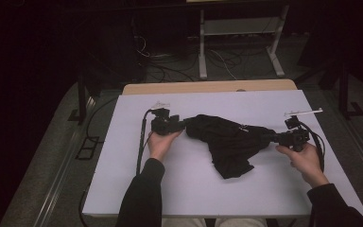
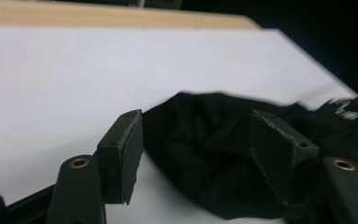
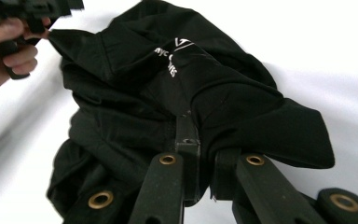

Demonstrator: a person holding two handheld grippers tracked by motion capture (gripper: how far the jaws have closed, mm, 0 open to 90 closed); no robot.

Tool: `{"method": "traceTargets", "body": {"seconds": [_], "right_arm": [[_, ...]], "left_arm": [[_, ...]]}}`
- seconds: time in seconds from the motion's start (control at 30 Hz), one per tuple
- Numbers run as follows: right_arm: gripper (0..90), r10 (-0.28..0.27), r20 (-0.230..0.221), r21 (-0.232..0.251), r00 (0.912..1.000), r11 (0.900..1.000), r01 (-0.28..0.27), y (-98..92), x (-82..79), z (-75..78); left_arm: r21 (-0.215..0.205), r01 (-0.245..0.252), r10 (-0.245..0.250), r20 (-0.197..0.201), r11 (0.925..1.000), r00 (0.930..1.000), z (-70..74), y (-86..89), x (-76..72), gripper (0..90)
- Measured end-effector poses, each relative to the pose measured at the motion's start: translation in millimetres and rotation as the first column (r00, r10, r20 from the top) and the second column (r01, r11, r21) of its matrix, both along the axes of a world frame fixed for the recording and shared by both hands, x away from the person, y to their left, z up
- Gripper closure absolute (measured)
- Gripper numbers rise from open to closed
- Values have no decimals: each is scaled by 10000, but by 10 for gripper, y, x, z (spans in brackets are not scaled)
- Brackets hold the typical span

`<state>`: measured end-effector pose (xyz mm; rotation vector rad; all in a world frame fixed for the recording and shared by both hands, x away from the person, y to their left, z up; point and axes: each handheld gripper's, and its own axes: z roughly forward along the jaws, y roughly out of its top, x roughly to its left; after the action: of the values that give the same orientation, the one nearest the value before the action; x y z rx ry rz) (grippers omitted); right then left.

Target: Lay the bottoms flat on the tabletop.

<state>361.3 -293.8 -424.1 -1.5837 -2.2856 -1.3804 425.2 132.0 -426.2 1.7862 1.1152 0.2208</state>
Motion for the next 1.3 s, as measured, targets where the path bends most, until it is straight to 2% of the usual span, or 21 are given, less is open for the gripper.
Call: {"method": "traceTargets", "body": {"seconds": [0.1, 0.17, 0.2, 0.27, 0.33, 0.4, 0.43, 0.5, 0.57, 0.6, 0.63, 0.7, 0.73, 0.77, 0.9, 0.93, 1.0, 1.13, 1.23, 1.27, 1.3], "right_arm": [[835, -192, -120, 45, 9997, 9998, 192, -65, -5, -40], [836, -290, -169, -80, 9994, 9996, 289, -93, -8, -61], [835, -333, -184, -44, 9993, 9994, 332, -112, -7, -72], [835, -421, -185, -102, 9989, 9991, 419, -134, -6, -81], [835, -484, -194, -202, 9986, 9986, 480, -153, -4, -92], [836, -535, -199, -191, 9984, 9984, 532, -174, 0, -102], [835, -579, -224, -160, 9981, 9982, 576, -180, 1, -103], [835, -603, -247, -76, 9979, 9982, 602, -191, 6, -106], [836, -570, -235, -102, 9981, 9983, 568, -186, 11, -113], [835, -545, -222, -127, 9983, 9984, 543, -180, 15, -118], [835, -504, -230, -147, 9985, 9986, 501, -171, 20, -122], [836, -452, -247, -182, 9987, 9988, 448, -152, 30, -131], [836, -412, -218, -195, 9989, 9990, 408, -146, 34, -136], [835, -401, -222, -191, 9989, 9990, 397, -143, 36, -136], [835, -294, -262, -134, 9992, 9995, 291, -148, 35, -141], [835, -264, -281, -75, 9993, 9996, 262, -151, 39, -144], [836, -214, -311, 81, 9993, 9997, 217, -146, 48, -145], [835, 206, -267, 272, 9994, 9994, -199, -37, 97, -112], [835, 710, -27, 142, 9975, 9974, -710, 136, 190, 6], [835, 778, 60, 146, 9970, 9969, -779, 176, 216, 51], [836, 866, 217, 167, 9960, 9961, -870, 240, 266, 133]], "left_arm": [[9, -68, 69, -333, 10000, 9994, -105, -42, 110, 355], [6, -105, 106, -743, 9999, 9972, -178, -69, 195, 339], [-69, -55, 49, -898, 10000, 9960, -200, -77, 219, 337], [-570, -106, 36, -1213, 9983, 9926, -255, -106, 254, 335], [-739, -65, -31, -1293, 9972, 9916, -287, -132, 267, 335], [-706, 123, -231, -1546, 9974, 9877, -324, -180, 273, 338], [-641, 336, -445, -1763, 9974, 9833, -352, -221, 281, 342], [-753, 618, -747, -1828, 9952, 9803, -372, -278, 275, 359], [-1089, 918, -1132, -2107, 9898, 9710, -387, -347, 289, 409], [-1123, 1080, -1313, -2260, 9878, 9652, -392, -387, 299, 453], [-992, 1256, -1458, -2337, 9871, 9613, -394, -443, 305, 513], [-704, 1545, -1672, -2468, 9855, 9545, -389, -519, 306, 694], [-555, 1550, -1639, -2427, 9863, 9561, -384, -539, 296, 791], [-403, 1604, -1653, -2342, 9862, 9580, -368, -550, 276, 842], [-285, 1781, -1801, -2088, 9836, 9612, -272, -494, 177, 864], [-206, 1813, -1820, -1765, 9832, 9673, -190, -392, 65, 865], [-6, 1697, -1680, -1468, 9855, 9748, -119, -272, -66, 866], [27, 1375, -1364, -1068, 9905, 9849, 34, -3, -302, 866], [-24, 1041, -1040, -658, 9946, 9924, 240, 162, -432, 866], [-24, 1041, -1040, -658, 9946, 9924, 240, 162, -432, 866], [-130, 728, -731, -214, 9973, 9971, 388, 250, -520, 866]]}}
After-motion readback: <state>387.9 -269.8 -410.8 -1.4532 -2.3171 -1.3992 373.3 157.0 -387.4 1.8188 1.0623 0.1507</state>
